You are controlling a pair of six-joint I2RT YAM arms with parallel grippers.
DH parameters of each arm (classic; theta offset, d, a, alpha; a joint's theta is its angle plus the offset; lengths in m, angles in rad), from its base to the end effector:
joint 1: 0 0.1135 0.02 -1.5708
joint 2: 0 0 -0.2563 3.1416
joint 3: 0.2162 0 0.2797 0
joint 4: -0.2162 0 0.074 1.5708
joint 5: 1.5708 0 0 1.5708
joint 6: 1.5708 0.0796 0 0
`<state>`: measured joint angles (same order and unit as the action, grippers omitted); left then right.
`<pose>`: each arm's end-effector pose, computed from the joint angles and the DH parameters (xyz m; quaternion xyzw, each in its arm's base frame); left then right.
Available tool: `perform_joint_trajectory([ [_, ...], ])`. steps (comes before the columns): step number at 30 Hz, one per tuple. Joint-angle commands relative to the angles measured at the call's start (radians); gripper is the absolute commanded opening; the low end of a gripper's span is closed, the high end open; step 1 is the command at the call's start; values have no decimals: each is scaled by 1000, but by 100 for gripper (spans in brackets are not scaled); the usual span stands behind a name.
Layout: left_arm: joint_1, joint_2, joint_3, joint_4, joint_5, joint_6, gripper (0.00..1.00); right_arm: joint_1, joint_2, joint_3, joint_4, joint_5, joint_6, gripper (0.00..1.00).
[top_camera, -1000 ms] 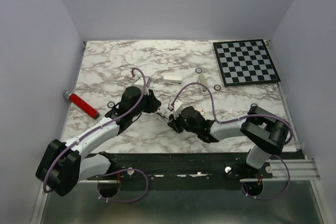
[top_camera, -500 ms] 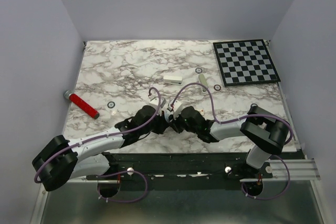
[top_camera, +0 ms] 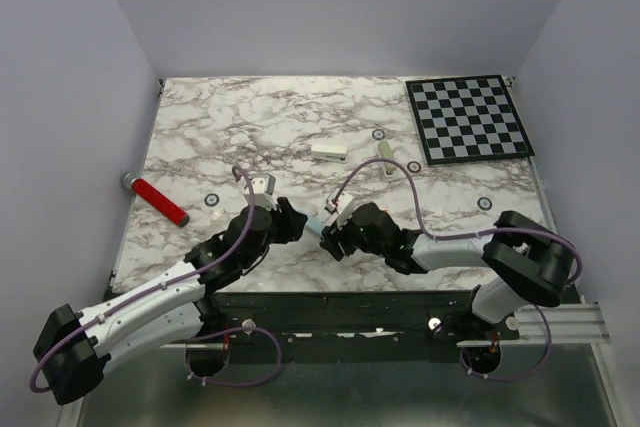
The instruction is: Load the staples into the stapler
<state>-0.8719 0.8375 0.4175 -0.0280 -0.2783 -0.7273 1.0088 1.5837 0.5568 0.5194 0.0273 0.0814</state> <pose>0.1828 -0.1835 0.1821 -0.0131 0.8415 -0.2962 0.4517 0.1885 0.2952 0.0924 -0.3793 0.7740 0.2528 0.4395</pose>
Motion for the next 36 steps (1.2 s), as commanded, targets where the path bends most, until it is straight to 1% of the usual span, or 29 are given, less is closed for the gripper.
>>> perform_joint_trajectory([
  [1, 50, -98, 61, -128, -192, 3, 62, 7, -99, 28, -167, -20, 6, 68],
  [2, 63, -118, 69, -153, -202, 9, 66, 7, -114, 40, -203, -20, 4, 69],
  [3, 97, -127, 76, -161, -208, 18, 71, 5, -140, 54, -238, -21, 4, 71],
  [5, 135, -152, 96, -180, -205, 44, 77, 5, -157, 115, -350, -18, 1, 72],
  [6, 163, -158, 102, -187, -199, 54, 82, 5, -159, 144, -395, -20, 0, 72],
  [7, 215, -164, 113, -193, -191, 63, 86, 5, -154, 170, -479, -18, 4, 73],
  [8, 246, -173, 118, -203, -171, 86, 88, 5, -148, 230, -516, -15, 11, 73],
  [9, 272, -178, 122, -207, -161, 103, 93, 5, -137, 254, -576, -9, 17, 74],
  [10, 315, -181, 135, -213, -156, 117, 95, 4, -120, 279, -651, -7, 23, 74],
  [12, 339, -195, 142, -228, -157, 167, 99, 5, -102, 356, -717, -13, 37, 75],
  [13, 350, -201, 151, -233, -162, 183, 99, 5, -81, 383, -776, -18, 41, 75],
  [16, 373, -218, 164, -245, -182, 247, 99, 5, -39, 475, -884, -21, 55, 74],
  [21, 399, -233, 176, -253, -191, 321, 99, 5, 71, 606, -1007, -23, 47, 72],
  [22, 404, -232, 188, -257, -197, 342, 99, 5, 90, 658, -1057, -21, 44, 72],
  [25, 415, -233, 195, -250, -208, 377, 99, 4, 168, 741, -1133, -12, 40, 72],
  [29, 425, -241, 185, -213, -229, 423, 99, 5, 226, 807, -1179, -1, 38, 70],
  [33, 436, -259, 152, -181, -233, 419, 99, 5, 285, 859, -1217, 14, 29, 66],
  [36, 448, -265, 152, -170, -234, 427, 99, 5, 314, 879, -1233, 17, 27, 60],
])
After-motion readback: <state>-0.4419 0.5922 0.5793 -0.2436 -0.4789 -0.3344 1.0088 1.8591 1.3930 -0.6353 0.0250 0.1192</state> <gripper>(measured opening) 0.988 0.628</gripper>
